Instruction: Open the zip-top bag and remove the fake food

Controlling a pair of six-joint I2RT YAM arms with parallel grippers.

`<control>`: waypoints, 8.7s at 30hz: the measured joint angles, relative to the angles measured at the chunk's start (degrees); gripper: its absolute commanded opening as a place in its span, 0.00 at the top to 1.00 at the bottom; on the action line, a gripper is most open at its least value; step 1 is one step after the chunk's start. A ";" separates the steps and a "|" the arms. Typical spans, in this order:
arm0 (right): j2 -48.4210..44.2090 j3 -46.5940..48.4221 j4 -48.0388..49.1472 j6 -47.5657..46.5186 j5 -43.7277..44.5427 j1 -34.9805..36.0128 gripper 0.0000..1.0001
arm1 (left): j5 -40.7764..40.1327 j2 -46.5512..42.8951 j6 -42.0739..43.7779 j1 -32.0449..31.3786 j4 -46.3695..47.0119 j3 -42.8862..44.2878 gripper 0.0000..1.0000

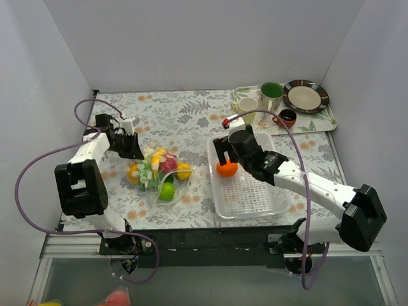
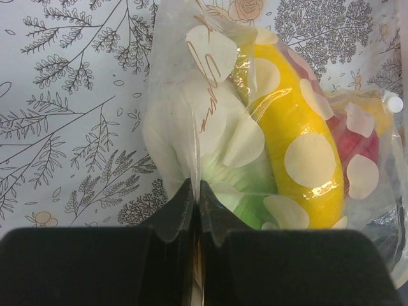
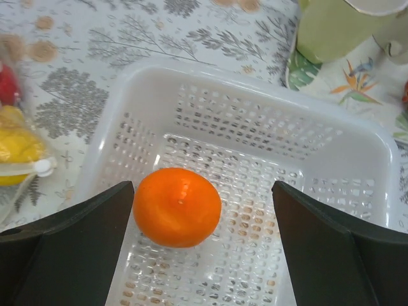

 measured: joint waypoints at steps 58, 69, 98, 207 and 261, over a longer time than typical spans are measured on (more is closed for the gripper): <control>8.83 10.80 12.09 -3.56 -9.68 22.43 0.95 | -4.59 -2.73 -2.08 0.00 1.53 -2.36 1.00; -2.58 -7.69 -4.31 7.65 11.74 -0.76 0.71 | -4.09 -2.73 -2.80 0.00 1.55 -2.36 1.00; 11.58 5.42 7.72 -5.29 -8.63 22.80 0.65 | -4.09 -2.73 -3.13 0.00 1.57 -2.36 1.00; 12.39 -1.09 19.41 -4.24 -8.50 14.43 0.27 | -4.92 1.51 2.67 0.22 -4.57 1.49 1.00; -2.56 -6.56 22.43 -1.14 -8.96 13.11 0.88 | -4.85 1.73 2.91 -4.85 -6.62 1.38 1.00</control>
